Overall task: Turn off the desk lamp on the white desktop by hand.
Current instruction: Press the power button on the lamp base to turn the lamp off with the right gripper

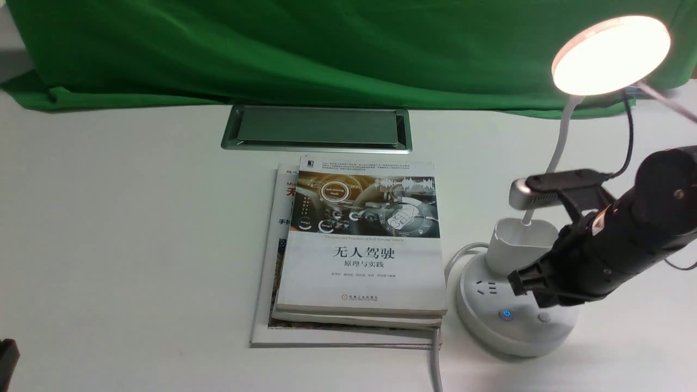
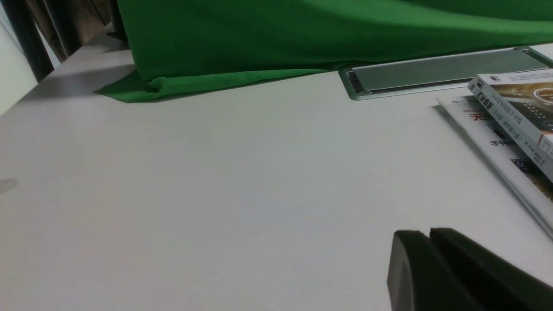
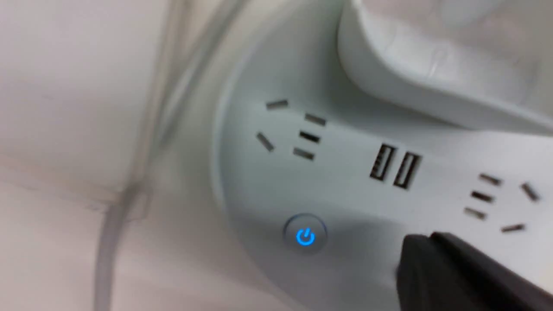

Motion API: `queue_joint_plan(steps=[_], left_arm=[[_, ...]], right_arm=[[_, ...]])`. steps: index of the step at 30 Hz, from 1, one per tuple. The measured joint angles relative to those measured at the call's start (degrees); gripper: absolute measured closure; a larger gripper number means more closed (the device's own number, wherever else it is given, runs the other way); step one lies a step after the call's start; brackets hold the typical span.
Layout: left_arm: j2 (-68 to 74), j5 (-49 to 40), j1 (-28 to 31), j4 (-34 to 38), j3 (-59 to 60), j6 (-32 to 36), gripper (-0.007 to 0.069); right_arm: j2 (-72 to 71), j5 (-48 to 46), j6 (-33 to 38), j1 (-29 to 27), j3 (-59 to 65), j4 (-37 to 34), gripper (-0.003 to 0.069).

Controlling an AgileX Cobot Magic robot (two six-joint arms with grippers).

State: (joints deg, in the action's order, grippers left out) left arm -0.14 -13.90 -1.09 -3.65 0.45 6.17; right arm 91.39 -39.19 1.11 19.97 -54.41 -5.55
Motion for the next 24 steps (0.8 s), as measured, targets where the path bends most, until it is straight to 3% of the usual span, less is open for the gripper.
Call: queue_joint_plan(steps=[24], left_arm=[[0.0,0.0,0.0,0.0,0.0,0.0,0.0605]], right_arm=[[3.8,4.4,-0.7,0.0,2.3,0.4,0.0612]])
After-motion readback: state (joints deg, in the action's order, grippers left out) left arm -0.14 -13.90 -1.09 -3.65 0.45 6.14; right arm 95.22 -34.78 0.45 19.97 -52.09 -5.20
